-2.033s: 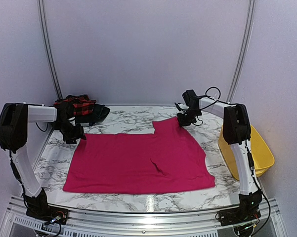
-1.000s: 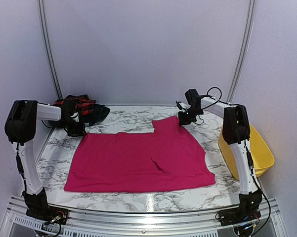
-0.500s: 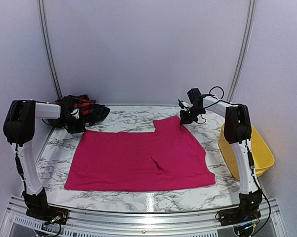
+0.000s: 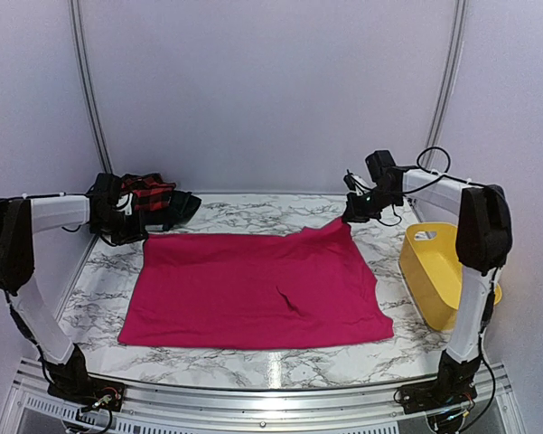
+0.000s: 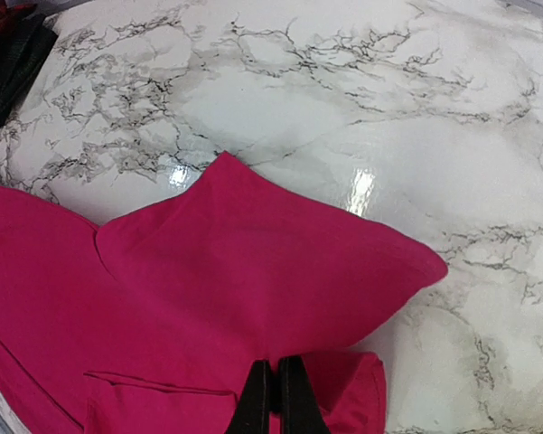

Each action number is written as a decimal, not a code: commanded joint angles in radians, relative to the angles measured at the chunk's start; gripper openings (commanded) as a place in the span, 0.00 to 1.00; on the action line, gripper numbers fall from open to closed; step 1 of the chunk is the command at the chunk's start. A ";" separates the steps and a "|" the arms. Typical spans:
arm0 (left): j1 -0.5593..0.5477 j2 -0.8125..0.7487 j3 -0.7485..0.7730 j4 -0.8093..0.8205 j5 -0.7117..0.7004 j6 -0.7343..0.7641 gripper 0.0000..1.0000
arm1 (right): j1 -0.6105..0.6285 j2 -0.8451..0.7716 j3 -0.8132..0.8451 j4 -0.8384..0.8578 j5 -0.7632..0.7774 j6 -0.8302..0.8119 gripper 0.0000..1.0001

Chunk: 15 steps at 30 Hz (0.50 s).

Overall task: Fold and stack the mixed laundry pile
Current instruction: Fold the 1/3-folded T-shirt at the center of the board.

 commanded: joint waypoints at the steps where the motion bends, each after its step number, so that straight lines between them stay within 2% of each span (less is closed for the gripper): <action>1: 0.000 -0.112 -0.101 -0.014 0.023 -0.054 0.00 | 0.022 -0.133 -0.168 0.076 -0.049 0.059 0.00; 5: 0.000 -0.149 -0.176 -0.052 0.026 -0.106 0.00 | 0.063 -0.222 -0.324 0.106 -0.065 0.107 0.00; 8: -0.003 -0.127 -0.225 -0.056 0.045 -0.149 0.00 | 0.083 -0.228 -0.404 0.128 -0.055 0.137 0.00; 11: -0.006 -0.080 -0.249 -0.043 0.044 -0.176 0.00 | 0.080 -0.183 -0.443 0.152 -0.032 0.154 0.00; 15: -0.007 0.002 -0.228 -0.016 0.038 -0.196 0.00 | 0.051 -0.056 -0.402 0.163 -0.009 0.146 0.00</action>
